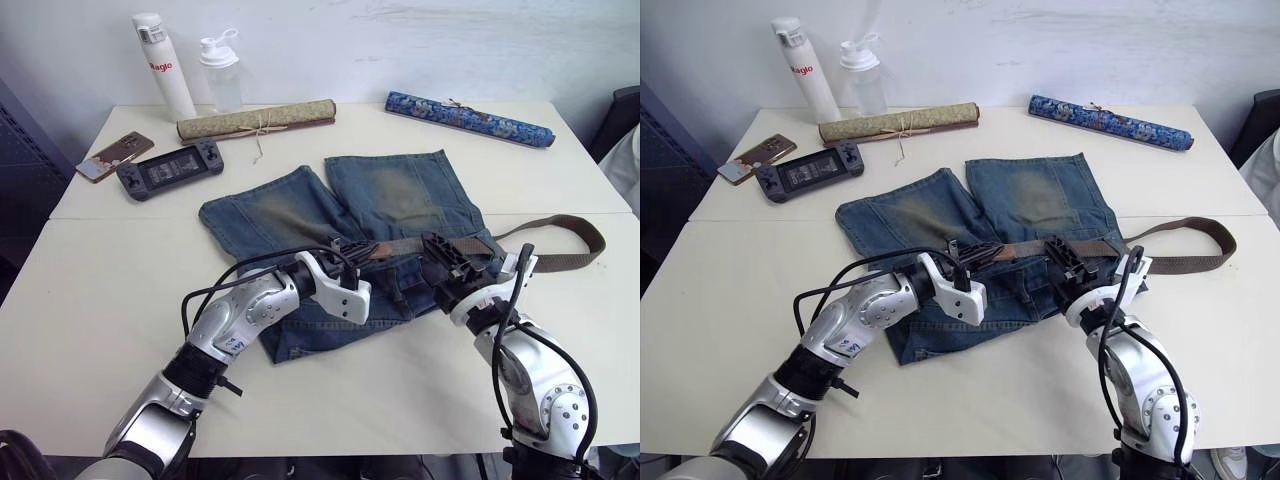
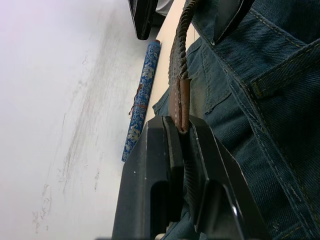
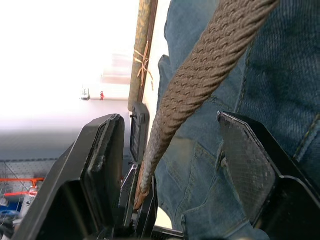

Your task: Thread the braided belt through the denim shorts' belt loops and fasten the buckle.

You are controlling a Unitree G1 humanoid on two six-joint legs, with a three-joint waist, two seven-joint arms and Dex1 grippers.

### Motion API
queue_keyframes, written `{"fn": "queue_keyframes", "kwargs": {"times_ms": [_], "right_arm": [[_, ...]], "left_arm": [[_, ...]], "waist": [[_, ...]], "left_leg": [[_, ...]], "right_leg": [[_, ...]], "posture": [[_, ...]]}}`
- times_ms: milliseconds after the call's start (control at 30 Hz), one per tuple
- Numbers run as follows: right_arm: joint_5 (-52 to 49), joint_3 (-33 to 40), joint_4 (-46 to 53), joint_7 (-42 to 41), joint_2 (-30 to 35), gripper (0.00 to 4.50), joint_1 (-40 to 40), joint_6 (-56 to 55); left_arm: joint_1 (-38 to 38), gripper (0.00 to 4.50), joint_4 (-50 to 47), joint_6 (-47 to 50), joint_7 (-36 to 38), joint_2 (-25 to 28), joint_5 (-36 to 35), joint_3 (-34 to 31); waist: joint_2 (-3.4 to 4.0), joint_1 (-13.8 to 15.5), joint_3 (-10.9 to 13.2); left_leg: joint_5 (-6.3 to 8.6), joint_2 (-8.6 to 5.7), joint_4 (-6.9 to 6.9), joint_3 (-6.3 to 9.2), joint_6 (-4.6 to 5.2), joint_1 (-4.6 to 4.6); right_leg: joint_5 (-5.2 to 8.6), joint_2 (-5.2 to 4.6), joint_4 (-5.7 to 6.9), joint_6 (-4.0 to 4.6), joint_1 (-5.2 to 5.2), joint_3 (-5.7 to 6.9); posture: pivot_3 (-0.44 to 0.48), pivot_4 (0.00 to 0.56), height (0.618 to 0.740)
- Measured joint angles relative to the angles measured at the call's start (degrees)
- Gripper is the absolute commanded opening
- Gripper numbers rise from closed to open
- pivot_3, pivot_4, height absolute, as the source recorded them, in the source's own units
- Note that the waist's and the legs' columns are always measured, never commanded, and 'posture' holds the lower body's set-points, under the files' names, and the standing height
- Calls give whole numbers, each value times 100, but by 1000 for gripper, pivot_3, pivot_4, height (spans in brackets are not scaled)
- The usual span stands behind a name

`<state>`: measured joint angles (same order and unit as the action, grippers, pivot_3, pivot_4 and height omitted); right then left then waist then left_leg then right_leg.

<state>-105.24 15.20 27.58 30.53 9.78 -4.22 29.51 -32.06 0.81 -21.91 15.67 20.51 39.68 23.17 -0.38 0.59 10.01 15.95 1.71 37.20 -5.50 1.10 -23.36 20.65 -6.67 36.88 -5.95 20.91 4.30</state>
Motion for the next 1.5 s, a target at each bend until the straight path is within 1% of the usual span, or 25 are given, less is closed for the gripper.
{"fn": "queue_keyframes", "kwargs": {"times_ms": [67, 133, 167, 200, 233, 467, 533, 567, 600, 633, 667, 700, 800, 867, 967, 1000, 1033, 1067, 1167, 1267, 1367, 1500], "right_arm": [[57, -32, -37, -15, -1, 2358, -5, -72], [120, -55, -88, -36, -1, 1401, -6, -104], [129, -62, -94, -43, -2, 1043, -7, -114], [149, -81, -98, -58, -2, 474, -14, -153], [179, -95, -100, -87, -12, 24, -31, -184], [238, -120, -104, -176, -22, 24, -74, -248], [238, -121, -104, -194, -23, 0, -74, -260], [239, -121, -110, -215, -23, 0, -74, -280], [240, -116, -131, -225, -23, 0, -77, -313], [243, -113, -151, -229, -22, 0, -79, -324], [244, -118, -174, -233, -21, 0, -82, -323], [243, -121, -200, -241, -15, 0, -87, -320], [199, -67, -266, -285, 137, 0, -67, -311], [59, 92, -322, -355, 385, 0, -43, -245], [-202, 390, -409, -505, 895, 0, -18, -63], [-272, 451, -453, -550, 1042, 0, -15, -16], [-385, 570, -561, -650, 1261, 0, -16, 96], [-449, 617, -653, -734, 1447, 0, -10, 197], [-457, 671, -859, -968, 1757, 0, 1, 419], [-449, 702, -1035, -1219, 2070, 0, 9, 671], [-364, 707, -1127, -1398, 2298, 0, 17, 859], [-9, 642, -1181, -1697, 2321, 0, 108, 1056]], "left_arm": [[0, 0, 0, -8, 0, 0, 0, 0], [0, 0, 0, -13, 0, 1, 0, 0], [0, 0, 1, -14, 0, 2, 0, 0], [0, 0, 1, -14, 0, 3, 0, 1], [0, 0, 2, -14, 0, 5, 1, 2], [0, 0, 8, -36, 11, 16, -16, -2], [1, 911, 15, -29, 74, -7, -129, -13], [14, 1154, 27, 13, 247, -62, -474, -40], [44, 1672, 26, 61, 420, -122, -802, -79], [94, 2073, 27, 152, 623, -184, -1159, -143], [148, 2073, 4, 279, 835, -240, -1521, -178], [287, 2073, -120, 523, 1149, -285, -2104, -250], [852, 2073, -881, 1387, 1938, -318, -3751, -492], [1208, 2073, -1490, 2061, 2226, -235, -4664, -756], [1612, 2073, -1884, 2766, 2483, 66, -5461, -1159], [1691, 2073, -1922, 2887, 2537, 137, -5590, -1246], [1814, 2073, -1997, 3153, 2644, 266, -5853, -1370], [1910, 2073, -2066, 3336, 2726, 330, -6087, -1468], [1961, 2073, -2093, 3757, 2846, 454, -6476, -1591], [2060, 2073, -2096, 3987, 2955, 562, -6596, -1645], [2157, 2073, -2106, 4076, 2952, 565, -6622, -1645], [2233, 2073, -2239, 4090, 2925, 540, -6624, -1644]], "waist": [[0, 0, 0], [0, 0, 0], [0, -1, 0], [0, -3, 0], [0, -9, 0], [0, -57, 0], [0, -58, 0], [0, -59, 0], [0, -58, 0], [0, -60, 0], [0, -64, 0], [0, -72, 0], [3, -94, 2], [4, -93, 2], [5, -80, 3], [5, -70, 3], [5, -56, 3], [5, -56, 3], [5, -62, 3], [5, -66, 3], [5, -61, 4], [5, -56, 4]], "left_leg": [[0, 0, 0, 0, 0, 0], [0, 0, 0, 0, 0, 0], [0, 0, 0, 0, 0, 0], [0, 0, 0, 0, 0, 0], [0, 0, 0, 0, 0, 0], [0, 0, -1, 0, 0, -1], [0, 0, -1, 0, 0, -1], [0, 0, -1, 0, 0, -1], [0, 0, -1, 1, -1, -1], [-1, 0, 0, 0, -1, -1], [-1, 0, 1, 1, -1, -2], [-1, 1, 0, 0, -2, -1], [-5, 3, -1, 2, -10, -1], [-7, 4, 1, 4, -12, 1], [-6, 2, 4, 5, -11, 9], [-4, 2, 5, 8, -7, 10], [9, 1, 7, 14, 16, 10], [11, -1, 6, 13, 19, 11], [11, -1, 4, 12, 18, 10], [10, 0, 2, 11, 17, 11], [11, 1, 2, 13, 18, 10], [11, 0, 1, 12, 19, 10]], "right_leg": [[0, 0, 0, 0, 0, 0], [0, 0, 0, 0, 0, 0], [0, 0, 0, 0, 1, -1], [0, 0, 1, 0, 1, 0], [0, 0, 0, 0, 1, 0], [0, 0, 0, 0, 1, 0], [0, 0, 0, 0, 1, 0], [0, -1, 0, 0, 1, 1], [0, -2, 0, 0, 0, 1], [0, -2, -1, 0, 0, 1], [0, -2, -1, 0, 0, 0], [0, -2, 0, 1, 0, 0], [2, -1, -1, 4, 1, -1], [4, 0, -6, 7, -2, -1], [5, 1, -17, 10, -10, -1], [6, 1, -20, 10, -14, 1], [6, 1, -25, 10, -20, 6], [6, 0, -28, 10, -21, 5], [6, 0, -32, 10, -22, 5], [6, 3, -33, 10, -20, 6], [5, 3, -34, 10, -21, 7], [5, 2, -37, 10, -22, 6]], "posture": [[0, 150, 717], [0, 150, 717], [0, 150, 717], [0, 150, 717], [0, 150, 717], [0, 150, 717], [0, 150, 717], [0, 150, 717], [0, 150, 717], [0, 150, 717], [0, 150, 717], [0, 150, 717], [0, 150, 717], [0, 150, 717], [0, 150, 717], [0, 150, 717], [0, 150, 717], [0, 150, 717], [0, 150, 717], [0, 150, 717], [0, 150, 717], [0, 150, 717]]}}
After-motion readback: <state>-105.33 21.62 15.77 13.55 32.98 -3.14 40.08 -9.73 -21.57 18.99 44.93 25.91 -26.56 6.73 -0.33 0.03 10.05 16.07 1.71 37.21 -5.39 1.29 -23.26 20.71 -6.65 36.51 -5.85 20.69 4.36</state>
